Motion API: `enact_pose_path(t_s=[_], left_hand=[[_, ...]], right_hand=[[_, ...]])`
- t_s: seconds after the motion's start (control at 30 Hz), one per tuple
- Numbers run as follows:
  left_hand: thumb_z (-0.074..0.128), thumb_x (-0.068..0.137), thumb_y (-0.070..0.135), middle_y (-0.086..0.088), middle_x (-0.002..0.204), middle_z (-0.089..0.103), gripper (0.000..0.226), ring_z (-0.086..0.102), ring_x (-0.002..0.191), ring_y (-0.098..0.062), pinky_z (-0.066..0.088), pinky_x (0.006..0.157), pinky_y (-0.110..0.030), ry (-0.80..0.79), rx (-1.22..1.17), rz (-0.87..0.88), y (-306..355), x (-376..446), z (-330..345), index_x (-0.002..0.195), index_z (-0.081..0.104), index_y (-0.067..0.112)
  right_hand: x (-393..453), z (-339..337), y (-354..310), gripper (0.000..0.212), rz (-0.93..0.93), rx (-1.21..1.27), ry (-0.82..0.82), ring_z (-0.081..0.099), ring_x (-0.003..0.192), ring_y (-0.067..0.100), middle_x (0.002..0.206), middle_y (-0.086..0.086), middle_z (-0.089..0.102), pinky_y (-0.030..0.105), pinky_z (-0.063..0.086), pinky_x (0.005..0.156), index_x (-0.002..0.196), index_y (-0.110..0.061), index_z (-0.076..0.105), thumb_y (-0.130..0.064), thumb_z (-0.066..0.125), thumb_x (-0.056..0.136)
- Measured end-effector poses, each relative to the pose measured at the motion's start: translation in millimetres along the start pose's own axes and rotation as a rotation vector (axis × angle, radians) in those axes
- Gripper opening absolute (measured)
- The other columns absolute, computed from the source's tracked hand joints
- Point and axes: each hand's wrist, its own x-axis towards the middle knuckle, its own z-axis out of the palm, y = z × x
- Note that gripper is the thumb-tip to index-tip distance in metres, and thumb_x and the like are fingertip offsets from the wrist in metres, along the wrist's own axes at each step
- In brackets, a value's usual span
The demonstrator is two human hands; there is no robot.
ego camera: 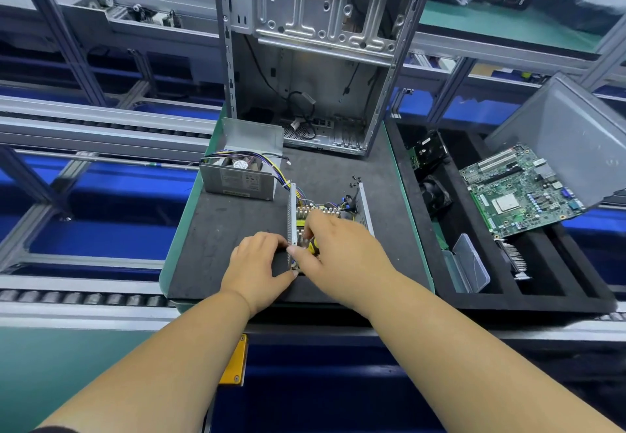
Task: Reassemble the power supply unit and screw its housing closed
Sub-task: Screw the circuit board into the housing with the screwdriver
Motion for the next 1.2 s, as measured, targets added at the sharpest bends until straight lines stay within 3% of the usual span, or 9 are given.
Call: enact_pose_path(t_s=[0.07, 0.17, 0.33, 0.43, 0.5, 0.73, 0.9, 1.1, 1.2], left_hand=[[0.066, 0.078, 0.051, 0.015, 0.115, 0.047, 0.041, 0.04, 0.111, -0.013, 0.034, 0.095, -0.032, -0.002, 0.009, -0.001, -0.3, 0.0, 0.4, 0.113, 0.05, 0.038], [0.067, 0.078, 0.051, 0.014, 0.117, 0.046, 0.044, 0.039, 0.112, -0.013, 0.033, 0.096, -0.032, -0.01, 0.018, 0.0, -0.9, -0.7, 0.8, 0.116, 0.049, 0.037], [0.067, 0.077, 0.051, 0.014, 0.116, 0.047, 0.044, 0.04, 0.111, -0.013, 0.034, 0.096, -0.033, -0.006, 0.012, 0.01, -0.4, 0.0, -0.2, 0.116, 0.05, 0.036], [0.067, 0.077, 0.051, 0.013, 0.115, 0.048, 0.043, 0.042, 0.11, -0.015, 0.035, 0.095, -0.033, -0.003, 0.012, 0.007, -1.0, -0.4, 0.4, 0.115, 0.051, 0.036], [0.068, 0.077, 0.05, 0.013, 0.115, 0.049, 0.043, 0.042, 0.11, -0.016, 0.035, 0.095, -0.034, 0.001, 0.007, 0.005, -1.5, -0.8, 1.2, 0.114, 0.052, 0.036], [0.066, 0.076, 0.054, 0.015, 0.111, 0.047, 0.044, 0.042, 0.107, -0.013, 0.036, 0.093, -0.033, 0.01, 0.011, 0.022, -1.4, -0.6, 0.5, 0.113, 0.049, 0.037], [0.068, 0.076, 0.051, 0.015, 0.111, 0.047, 0.044, 0.042, 0.108, -0.013, 0.036, 0.095, -0.033, 0.013, 0.004, 0.018, -0.7, -1.1, 0.0, 0.114, 0.05, 0.036], [0.067, 0.077, 0.052, 0.013, 0.115, 0.048, 0.045, 0.041, 0.11, -0.014, 0.035, 0.097, -0.033, -0.002, 0.012, 0.017, -0.5, -0.4, -0.5, 0.115, 0.05, 0.034], [0.067, 0.078, 0.051, 0.013, 0.115, 0.047, 0.045, 0.041, 0.11, -0.014, 0.034, 0.096, -0.033, -0.008, 0.014, 0.014, -1.0, -0.5, -0.2, 0.116, 0.05, 0.034]], right_hand=[[2.0, 2.7, 2.5, 0.031, 0.033, -0.104, 0.015, 0.055, 0.075, 0.028, 0.082, -0.001, 0.062, 0.034, 0.028, 0.058, 0.097, -0.018, 0.045, -0.049, 0.044, 0.098], [6.0, 3.4, 6.8, 0.019, 0.093, 0.028, 0.007, 0.05, 0.072, 0.026, 0.075, -0.005, 0.05, 0.034, 0.027, 0.059, 0.099, -0.018, 0.044, -0.035, 0.052, 0.098], [5.7, 0.2, 6.7, 0.008, 0.057, 0.167, 0.004, 0.047, 0.086, 0.019, 0.093, -0.005, 0.052, 0.03, 0.031, 0.068, 0.095, -0.016, 0.057, -0.016, 0.059, 0.087], [2.7, 2.6, 5.7, 0.018, 0.012, 0.02, 0.031, 0.052, 0.081, 0.022, 0.085, -0.006, 0.058, 0.035, 0.042, 0.075, 0.097, -0.019, 0.059, -0.035, 0.054, 0.092], [4.7, 2.4, 7.4, 0.031, 0.02, -0.099, 0.047, 0.056, 0.079, 0.023, 0.082, -0.004, 0.064, 0.035, 0.041, 0.069, 0.099, -0.022, 0.059, -0.049, 0.045, 0.097], [6.8, 0.3, 8.0, 0.013, 0.1, 0.137, -0.007, 0.05, 0.082, 0.023, 0.089, -0.006, 0.054, 0.033, 0.03, 0.062, 0.098, -0.022, 0.049, -0.024, 0.056, 0.088], [4.4, 2.9, 10.0, 0.025, 0.103, -0.061, 0.023, 0.054, 0.073, 0.025, 0.072, -0.006, 0.05, 0.033, 0.03, 0.058, 0.094, -0.022, 0.049, -0.048, 0.047, 0.096], [4.0, -1.1, 9.2, 0.011, 0.093, 0.174, -0.019, 0.047, 0.077, 0.017, 0.084, -0.009, 0.051, 0.031, 0.029, 0.06, 0.094, -0.023, 0.05, -0.022, 0.058, 0.086], [0.3, 1.5, 8.1, 0.018, 0.049, 0.027, 0.019, 0.049, 0.072, 0.021, 0.075, -0.008, 0.05, 0.032, 0.027, 0.057, 0.094, -0.021, 0.049, -0.038, 0.054, 0.091]])
